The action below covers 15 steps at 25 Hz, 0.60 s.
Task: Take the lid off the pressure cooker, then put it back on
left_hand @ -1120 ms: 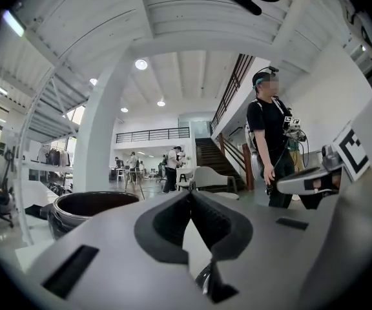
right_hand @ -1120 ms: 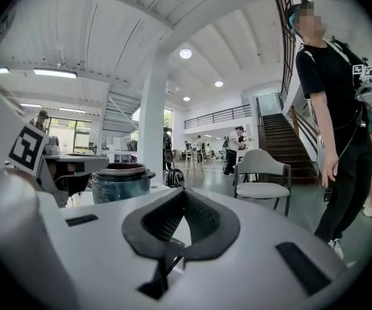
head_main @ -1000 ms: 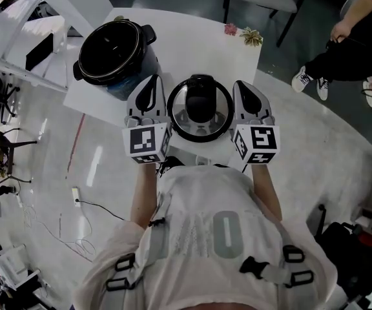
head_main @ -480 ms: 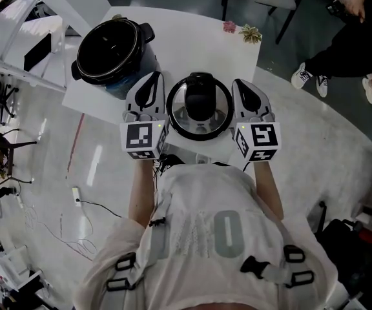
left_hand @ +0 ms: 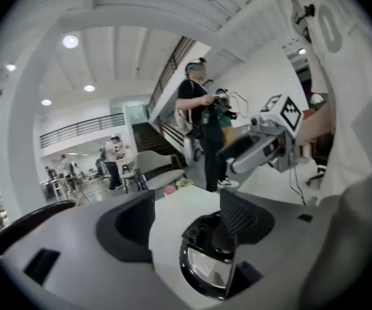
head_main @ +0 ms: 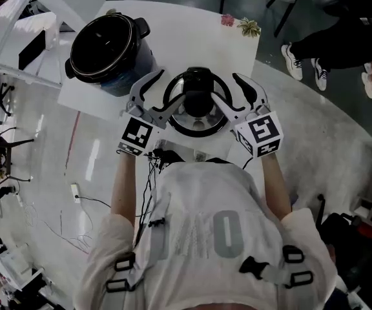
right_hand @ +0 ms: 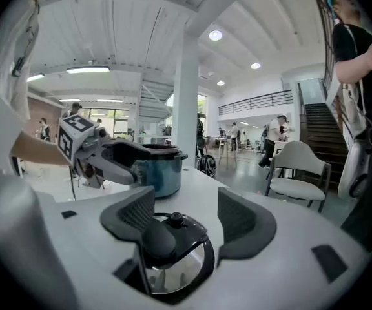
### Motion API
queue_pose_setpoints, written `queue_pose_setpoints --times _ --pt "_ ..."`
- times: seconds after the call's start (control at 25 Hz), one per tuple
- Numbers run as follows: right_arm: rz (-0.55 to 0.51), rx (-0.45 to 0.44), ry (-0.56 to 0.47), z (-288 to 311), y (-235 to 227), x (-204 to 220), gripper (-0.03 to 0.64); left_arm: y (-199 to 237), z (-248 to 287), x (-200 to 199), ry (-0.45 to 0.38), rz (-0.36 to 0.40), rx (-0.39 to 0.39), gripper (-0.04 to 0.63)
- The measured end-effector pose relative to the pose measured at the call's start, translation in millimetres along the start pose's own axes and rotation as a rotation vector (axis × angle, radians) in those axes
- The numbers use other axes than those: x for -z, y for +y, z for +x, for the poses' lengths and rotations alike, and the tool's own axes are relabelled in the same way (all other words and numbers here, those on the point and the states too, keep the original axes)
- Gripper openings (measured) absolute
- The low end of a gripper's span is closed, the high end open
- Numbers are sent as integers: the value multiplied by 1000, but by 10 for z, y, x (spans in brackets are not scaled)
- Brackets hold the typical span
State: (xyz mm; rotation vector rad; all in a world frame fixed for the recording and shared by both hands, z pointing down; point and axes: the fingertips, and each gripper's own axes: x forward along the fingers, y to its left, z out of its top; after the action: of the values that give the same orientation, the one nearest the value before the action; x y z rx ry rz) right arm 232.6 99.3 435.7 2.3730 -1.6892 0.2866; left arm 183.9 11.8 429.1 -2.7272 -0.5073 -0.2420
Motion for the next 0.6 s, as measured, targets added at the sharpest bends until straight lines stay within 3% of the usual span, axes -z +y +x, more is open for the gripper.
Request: queue_pose_setpoints --times 0.08,0.28,0.44,0.6 --pt "-46 -63 40 45 83 89 338 -194 94 184 74 57 113 349" --pt "-206 -201 177 173 282 406 362 -484 250 638 226 135 278 363" --pt "-286 -313 277 259 406 697 362 -594 361 876 294 141 363 362" --pt "-317 -404 350 340 473 955 362 -637 451 1035 329 93 424 362"
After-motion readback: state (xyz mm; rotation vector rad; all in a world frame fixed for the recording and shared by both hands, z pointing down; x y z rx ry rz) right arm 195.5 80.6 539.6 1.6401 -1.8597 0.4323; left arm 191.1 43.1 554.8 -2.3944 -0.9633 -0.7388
